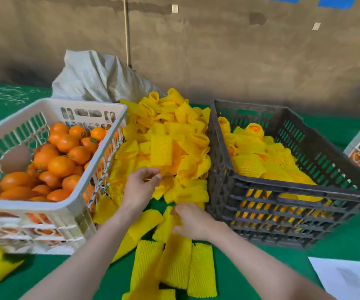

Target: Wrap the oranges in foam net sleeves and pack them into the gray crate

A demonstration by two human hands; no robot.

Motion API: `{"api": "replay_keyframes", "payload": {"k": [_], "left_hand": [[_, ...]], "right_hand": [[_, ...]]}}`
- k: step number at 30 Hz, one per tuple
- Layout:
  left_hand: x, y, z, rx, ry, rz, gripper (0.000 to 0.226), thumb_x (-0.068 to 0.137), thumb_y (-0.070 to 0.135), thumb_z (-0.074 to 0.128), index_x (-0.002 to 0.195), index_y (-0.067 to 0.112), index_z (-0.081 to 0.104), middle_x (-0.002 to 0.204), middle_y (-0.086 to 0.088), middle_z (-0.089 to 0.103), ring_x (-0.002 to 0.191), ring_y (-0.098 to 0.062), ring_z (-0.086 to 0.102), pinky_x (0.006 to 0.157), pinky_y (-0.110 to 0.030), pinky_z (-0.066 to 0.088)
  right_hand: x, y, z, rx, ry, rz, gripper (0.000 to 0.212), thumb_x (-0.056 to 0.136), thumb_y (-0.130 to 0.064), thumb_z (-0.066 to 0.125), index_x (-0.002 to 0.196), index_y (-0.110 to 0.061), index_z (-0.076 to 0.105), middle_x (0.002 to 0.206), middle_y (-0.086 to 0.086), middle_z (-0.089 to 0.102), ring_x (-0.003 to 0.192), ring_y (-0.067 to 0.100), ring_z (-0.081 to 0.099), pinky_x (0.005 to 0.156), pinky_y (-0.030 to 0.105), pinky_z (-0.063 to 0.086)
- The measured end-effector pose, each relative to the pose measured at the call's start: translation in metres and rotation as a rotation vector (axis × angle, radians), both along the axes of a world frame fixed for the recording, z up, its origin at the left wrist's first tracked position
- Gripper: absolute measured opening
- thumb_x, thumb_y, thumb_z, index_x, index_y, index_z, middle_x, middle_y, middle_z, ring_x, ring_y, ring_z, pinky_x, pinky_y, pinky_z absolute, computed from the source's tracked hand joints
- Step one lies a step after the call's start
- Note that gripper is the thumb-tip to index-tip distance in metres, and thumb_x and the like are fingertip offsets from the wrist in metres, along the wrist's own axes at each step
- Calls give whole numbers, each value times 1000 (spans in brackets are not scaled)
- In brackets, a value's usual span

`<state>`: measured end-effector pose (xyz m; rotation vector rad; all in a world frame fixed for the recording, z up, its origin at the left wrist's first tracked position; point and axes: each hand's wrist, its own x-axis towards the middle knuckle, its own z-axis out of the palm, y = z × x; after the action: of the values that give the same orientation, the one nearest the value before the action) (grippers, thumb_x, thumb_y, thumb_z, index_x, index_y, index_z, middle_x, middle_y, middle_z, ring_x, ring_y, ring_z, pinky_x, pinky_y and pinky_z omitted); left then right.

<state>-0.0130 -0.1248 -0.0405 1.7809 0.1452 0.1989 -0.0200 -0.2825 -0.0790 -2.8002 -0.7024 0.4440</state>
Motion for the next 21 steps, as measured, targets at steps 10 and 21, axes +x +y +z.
{"api": "replay_keyframes", "payload": {"k": [10,21], "left_hand": [[-26,27,-31,40,192,-105,6,93,15,60,99,14,62,87,-4,63,76,-17,62,75,-34,51],[-29,36,-15,407,151,-354,37,91,22,63,63,19,39,61,4,38,54,-7,34,50,-28,23]], "right_hand": [[-4,17,-48,-214,264,-92,30,83,-25,71,93,-3,53,96,12,56,97,27,54,66,32,42],[18,29,67,387,-35,-40,23,89,-21,62,109,-12,56,107,-2,56,103,14,52,85,27,40]]}}
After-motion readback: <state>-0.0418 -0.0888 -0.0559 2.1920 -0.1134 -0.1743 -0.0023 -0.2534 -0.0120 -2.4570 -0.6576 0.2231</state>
